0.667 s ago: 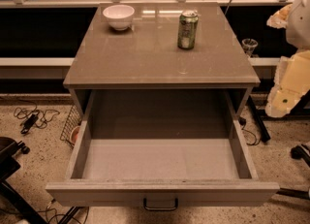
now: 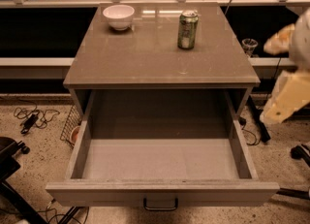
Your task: Close top drawer
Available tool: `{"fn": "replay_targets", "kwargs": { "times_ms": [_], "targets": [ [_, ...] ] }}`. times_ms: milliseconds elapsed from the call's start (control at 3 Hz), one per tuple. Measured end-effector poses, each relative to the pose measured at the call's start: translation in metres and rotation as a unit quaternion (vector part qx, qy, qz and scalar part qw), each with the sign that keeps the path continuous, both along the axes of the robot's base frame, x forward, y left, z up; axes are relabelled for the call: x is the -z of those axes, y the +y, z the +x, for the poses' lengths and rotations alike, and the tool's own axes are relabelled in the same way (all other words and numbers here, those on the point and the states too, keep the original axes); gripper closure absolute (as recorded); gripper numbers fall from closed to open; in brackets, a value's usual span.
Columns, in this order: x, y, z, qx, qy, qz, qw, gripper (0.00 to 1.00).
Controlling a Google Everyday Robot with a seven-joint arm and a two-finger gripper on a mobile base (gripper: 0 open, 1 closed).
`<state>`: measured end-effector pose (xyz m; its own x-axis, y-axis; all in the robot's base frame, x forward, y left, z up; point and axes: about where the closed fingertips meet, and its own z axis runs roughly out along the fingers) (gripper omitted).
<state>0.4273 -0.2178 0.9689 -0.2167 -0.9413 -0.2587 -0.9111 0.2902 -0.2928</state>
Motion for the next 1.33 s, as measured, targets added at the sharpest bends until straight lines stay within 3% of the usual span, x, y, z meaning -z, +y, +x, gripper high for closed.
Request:
{"fn": "replay_targets", "kwargs": {
  "times_ms": [333, 667, 1000, 1333],
  "targets": [
    [0.041, -0.009, -0.034, 0.019, -0.017, 0.056, 0.9981, 0.41],
    [0.088, -0.017, -0.062, 0.042, -0.039, 0.108, 0.9925, 0.64],
    [0.155, -0.014, -0.092, 0.060, -0.039, 0.165, 0.9837, 0.88],
    [0.222, 0.003, -0.127, 0.056, -0.002, 0.208, 0.9766, 1.00]
  ]
}}
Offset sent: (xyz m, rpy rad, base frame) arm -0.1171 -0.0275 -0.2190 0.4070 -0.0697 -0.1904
